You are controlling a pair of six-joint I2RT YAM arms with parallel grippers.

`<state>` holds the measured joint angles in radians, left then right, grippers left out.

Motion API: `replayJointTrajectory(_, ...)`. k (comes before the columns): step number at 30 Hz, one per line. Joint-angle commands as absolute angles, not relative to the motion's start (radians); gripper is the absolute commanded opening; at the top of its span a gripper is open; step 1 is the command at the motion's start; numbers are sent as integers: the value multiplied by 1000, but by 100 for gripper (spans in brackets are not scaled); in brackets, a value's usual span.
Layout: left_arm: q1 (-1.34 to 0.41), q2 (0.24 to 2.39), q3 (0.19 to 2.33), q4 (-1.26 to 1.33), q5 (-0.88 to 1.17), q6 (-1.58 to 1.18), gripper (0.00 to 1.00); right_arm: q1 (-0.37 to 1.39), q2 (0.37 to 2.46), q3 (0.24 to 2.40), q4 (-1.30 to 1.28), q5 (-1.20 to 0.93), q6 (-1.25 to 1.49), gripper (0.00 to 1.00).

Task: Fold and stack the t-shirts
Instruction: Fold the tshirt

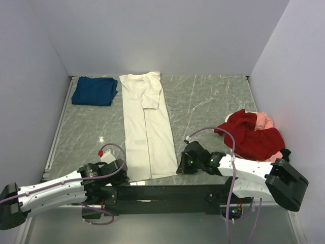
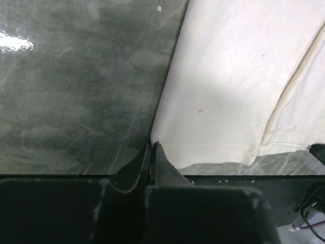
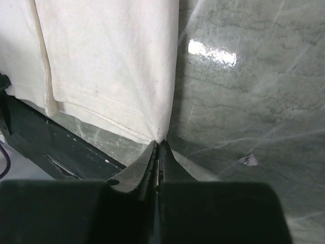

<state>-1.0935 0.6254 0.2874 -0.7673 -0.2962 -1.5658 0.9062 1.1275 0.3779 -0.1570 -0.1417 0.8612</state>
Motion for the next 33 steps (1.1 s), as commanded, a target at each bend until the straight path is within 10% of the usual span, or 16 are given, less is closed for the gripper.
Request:
replayJointTrajectory(1,-1098,640,314,-761,-246,-1496,0,922,1106,405,-155,-152,847,0)
replayJointTrajectory(16,-1131,641,531,-852,-343,-1418,0,1014,905,553,-445,-42,810,0)
replayJointTrajectory(33,-710,991,696,-371,-450,-1144,0,663,1465,1038,-318,-95,583,0)
